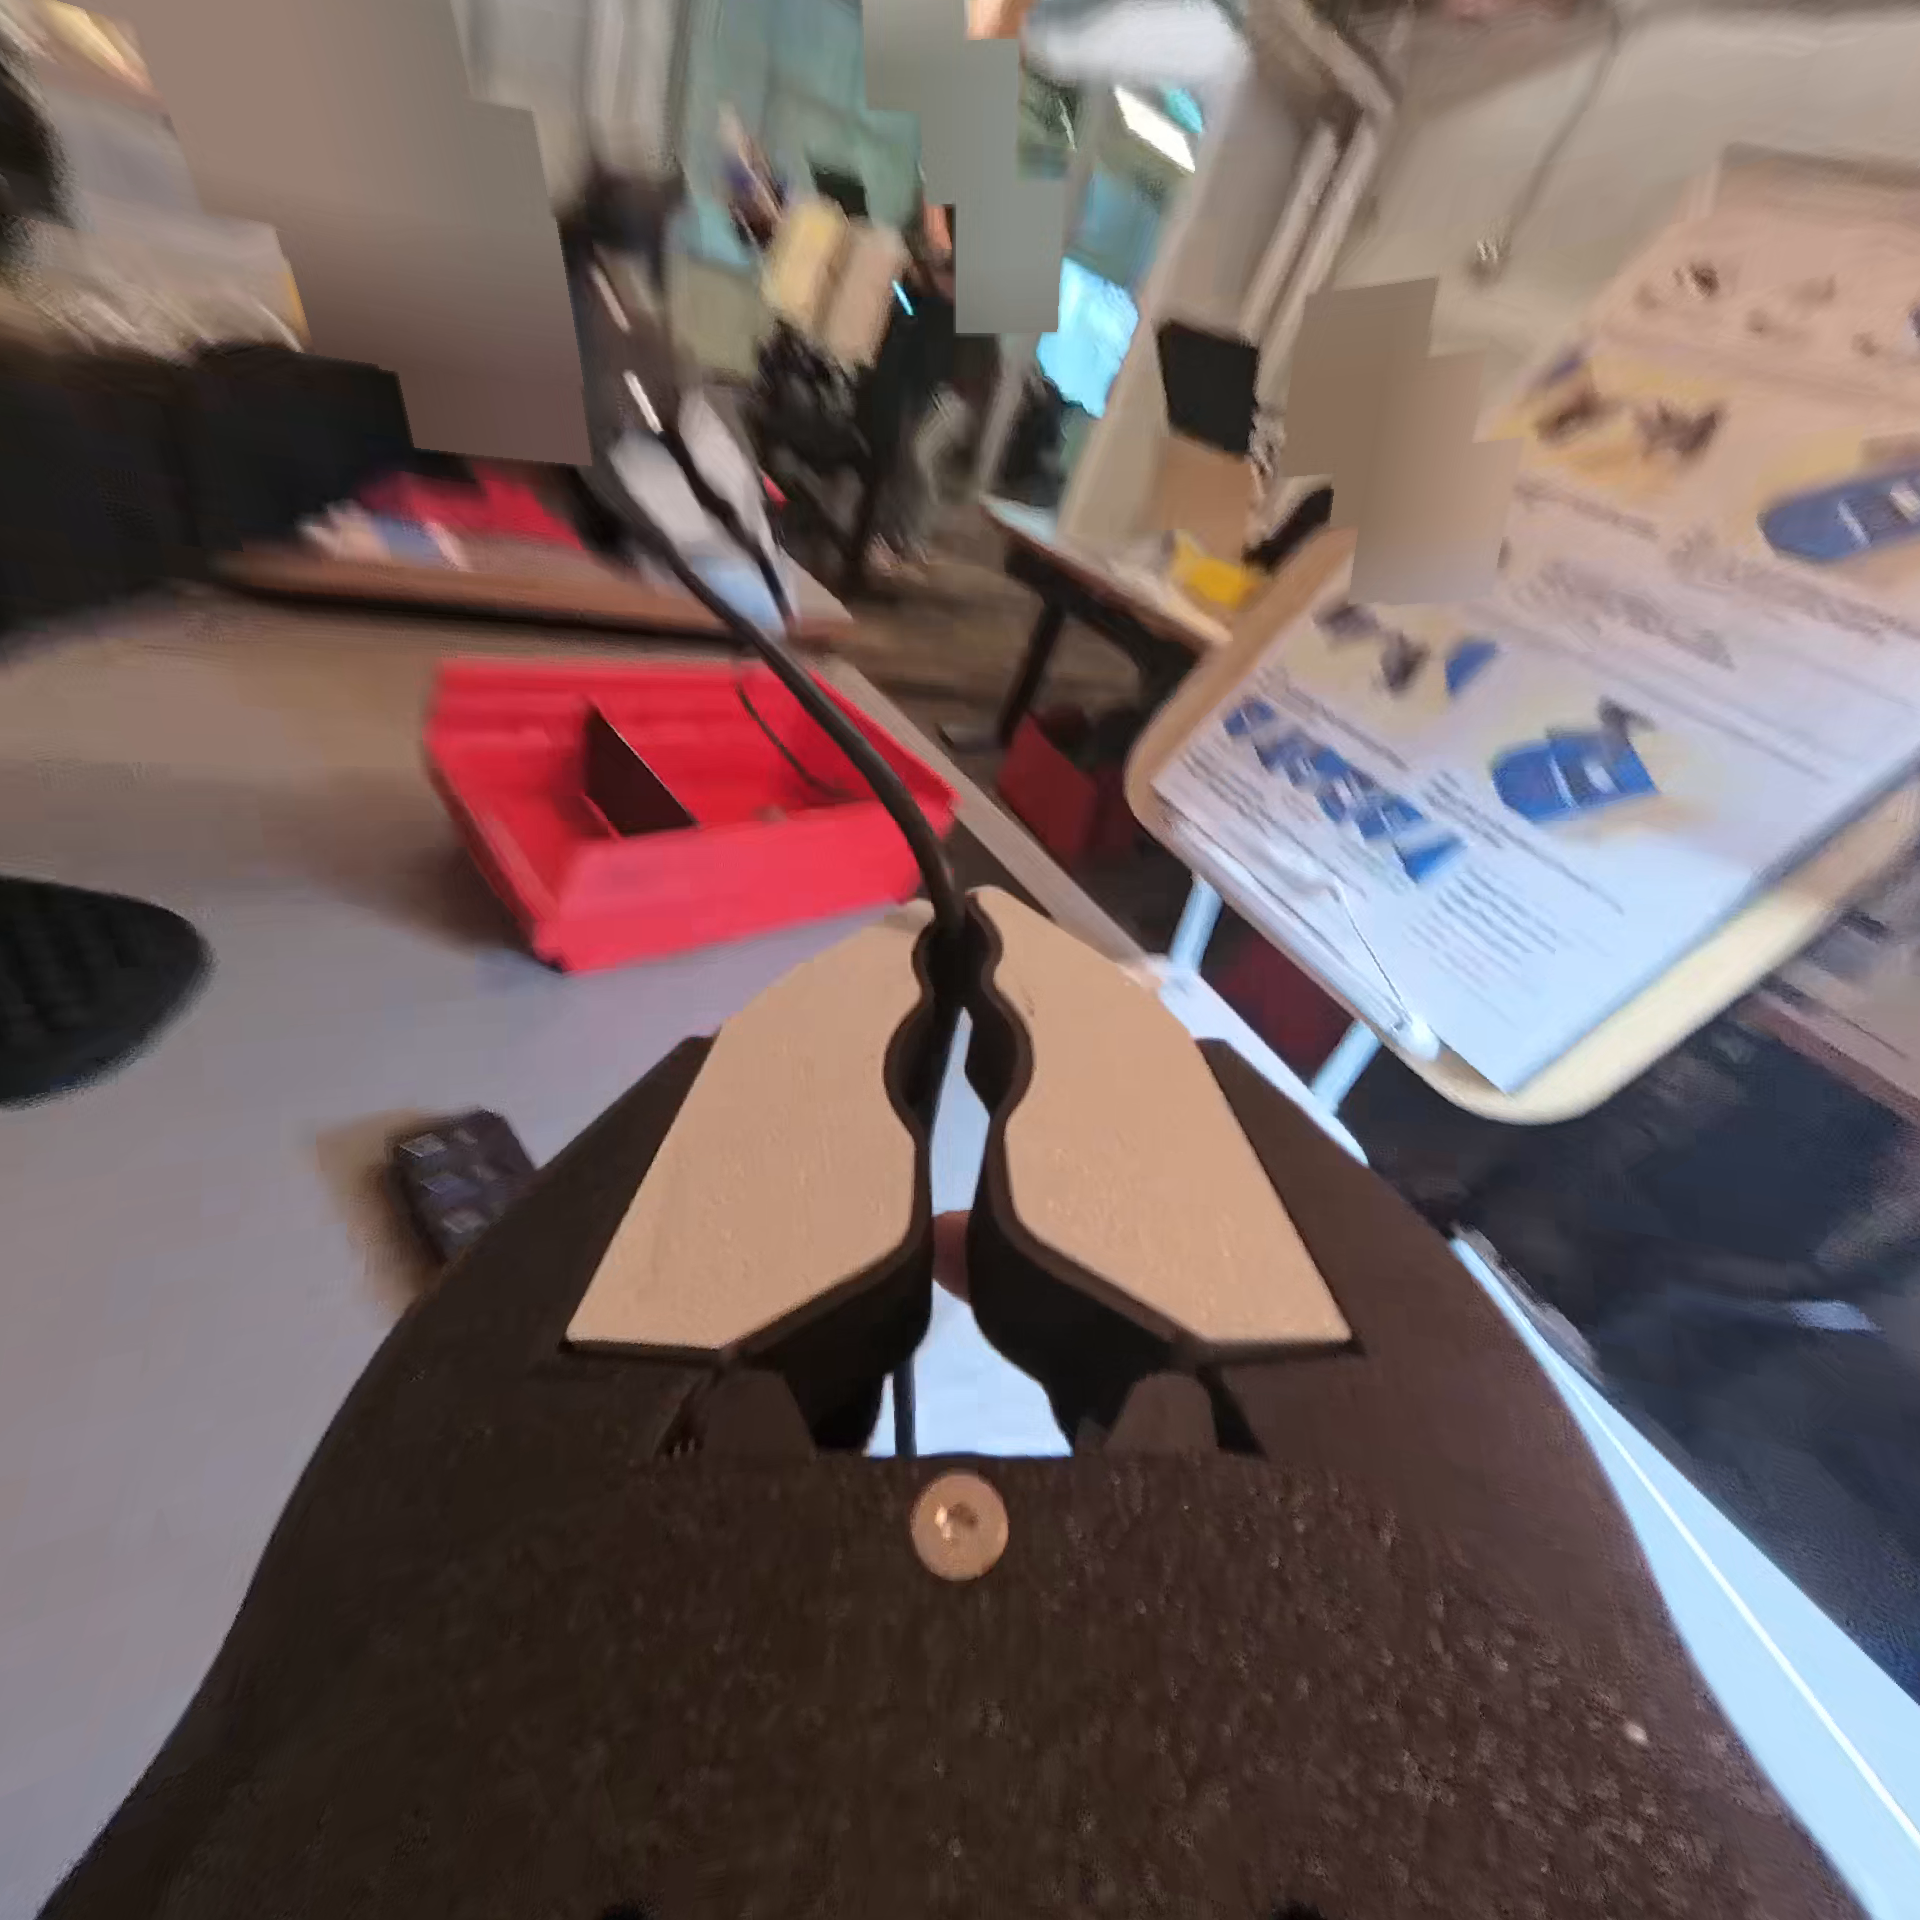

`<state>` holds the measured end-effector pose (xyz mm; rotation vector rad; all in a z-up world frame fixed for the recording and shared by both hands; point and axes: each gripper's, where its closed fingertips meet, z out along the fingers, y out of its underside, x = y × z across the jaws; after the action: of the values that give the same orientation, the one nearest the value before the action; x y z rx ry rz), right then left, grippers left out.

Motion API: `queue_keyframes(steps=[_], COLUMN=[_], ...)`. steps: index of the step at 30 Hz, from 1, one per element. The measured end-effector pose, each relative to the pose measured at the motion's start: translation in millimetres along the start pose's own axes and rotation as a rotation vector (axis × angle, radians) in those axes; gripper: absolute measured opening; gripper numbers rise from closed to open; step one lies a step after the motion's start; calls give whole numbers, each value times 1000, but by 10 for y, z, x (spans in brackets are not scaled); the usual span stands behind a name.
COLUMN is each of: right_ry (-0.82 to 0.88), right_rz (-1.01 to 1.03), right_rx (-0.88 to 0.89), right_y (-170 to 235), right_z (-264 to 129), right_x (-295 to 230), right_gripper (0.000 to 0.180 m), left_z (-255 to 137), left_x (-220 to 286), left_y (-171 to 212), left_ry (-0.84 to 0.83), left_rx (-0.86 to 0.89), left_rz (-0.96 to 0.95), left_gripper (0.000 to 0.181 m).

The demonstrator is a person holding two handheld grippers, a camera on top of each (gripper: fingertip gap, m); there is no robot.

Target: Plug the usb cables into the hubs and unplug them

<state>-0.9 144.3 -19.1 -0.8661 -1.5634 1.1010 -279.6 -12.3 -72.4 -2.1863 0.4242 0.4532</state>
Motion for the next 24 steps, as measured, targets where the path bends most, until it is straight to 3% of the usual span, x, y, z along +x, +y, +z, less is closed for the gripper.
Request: queue_keyframes(steps=[1, 7, 10, 12, 16, 20, 24], right_ry=[39, -86, -86, -86, -104, -74, -47], right_rz=[-22, 9, -16, -14, 6, 31, 102], right_rx=[-67, -224, -260, -260, -260, -199, -26], right_y=[150, 624, 723, 732, 733, 582, 145], right_z=[49, 469, 614, 651, 657, 628, 417], right_x=[70, -187, -280, -313, -348, -271, -161], right_gripper=[0, 0, 0, 1, 2, 25, 41], left_z=[-163, -881, -902, -936, -1022, -1135, -1136], left_x=[-156, -691, -671, -792, -614, -526, -149], left_y=[-119, -901, -940, -932, -990, -1347, -1633], left_ry=[-38, -217, -138, -182, 17, 71, 200], left_rx=[14, 67, -85, -166, -254, -119, 31], left_rz=[-14, -7, -41, -38, -143, -192, -198], left_gripper=[5, 4, 5, 5, 5, 4, 4])
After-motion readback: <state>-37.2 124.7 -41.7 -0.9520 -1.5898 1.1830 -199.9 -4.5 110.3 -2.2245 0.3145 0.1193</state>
